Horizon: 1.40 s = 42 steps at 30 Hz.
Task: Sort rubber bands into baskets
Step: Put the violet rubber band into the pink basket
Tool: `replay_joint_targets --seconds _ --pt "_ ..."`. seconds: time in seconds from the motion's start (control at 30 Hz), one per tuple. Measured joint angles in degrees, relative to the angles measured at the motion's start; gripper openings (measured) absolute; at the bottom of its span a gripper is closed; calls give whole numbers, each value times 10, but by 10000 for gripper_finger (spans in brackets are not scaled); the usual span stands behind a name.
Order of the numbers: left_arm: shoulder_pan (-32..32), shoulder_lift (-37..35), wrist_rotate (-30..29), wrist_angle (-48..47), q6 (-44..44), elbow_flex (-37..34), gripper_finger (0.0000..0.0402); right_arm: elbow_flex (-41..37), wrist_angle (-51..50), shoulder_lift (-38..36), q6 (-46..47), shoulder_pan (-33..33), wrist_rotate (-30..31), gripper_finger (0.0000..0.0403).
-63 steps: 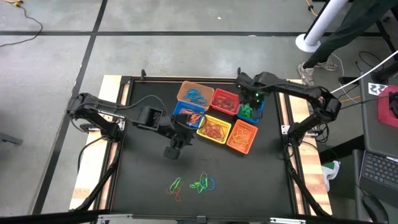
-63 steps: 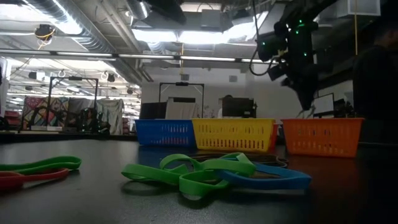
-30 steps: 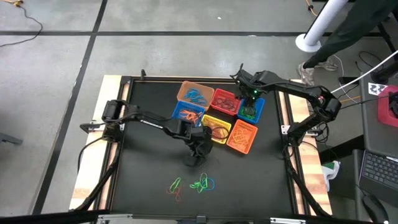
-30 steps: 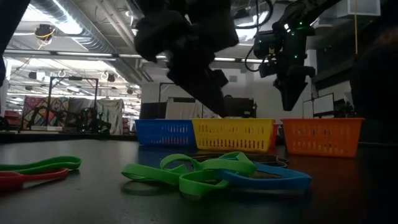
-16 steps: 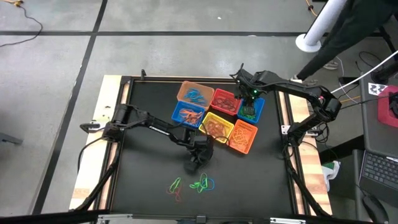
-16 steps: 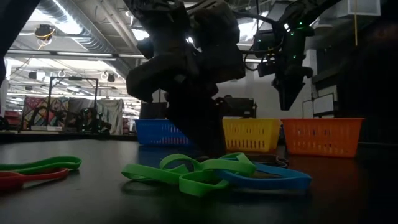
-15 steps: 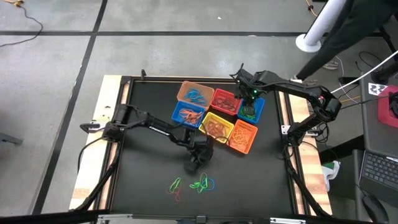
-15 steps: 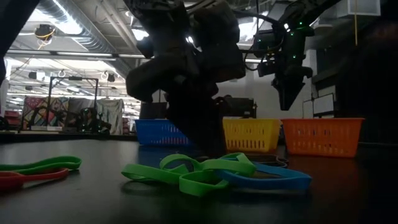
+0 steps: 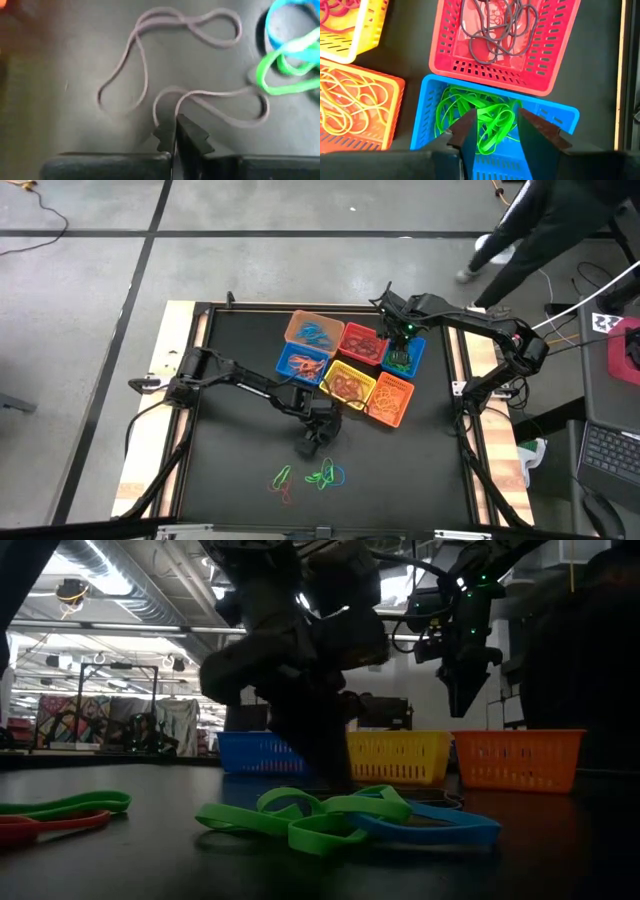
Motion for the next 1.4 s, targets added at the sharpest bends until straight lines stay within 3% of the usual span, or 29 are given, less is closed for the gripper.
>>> replay_joint_targets --seconds 0.13,0.3,0.67,1.03,1.4 --pt "10 -46 -2 -6 14 -2 10 0 0 0 0 0 -11 140" --pt "27 -115 1 -10 14 0 5 0 1 0 0 6 -84 140" --pt "102 -243 -50 75 51 0 3 0 9 0 23 106 -85 140" --pt "209 -219 -52 176 76 1 5 0 5 0 130 261 -27 140" --pt "275 -101 -52 314 59 1 5 0 7 -1 191 391 28 140"
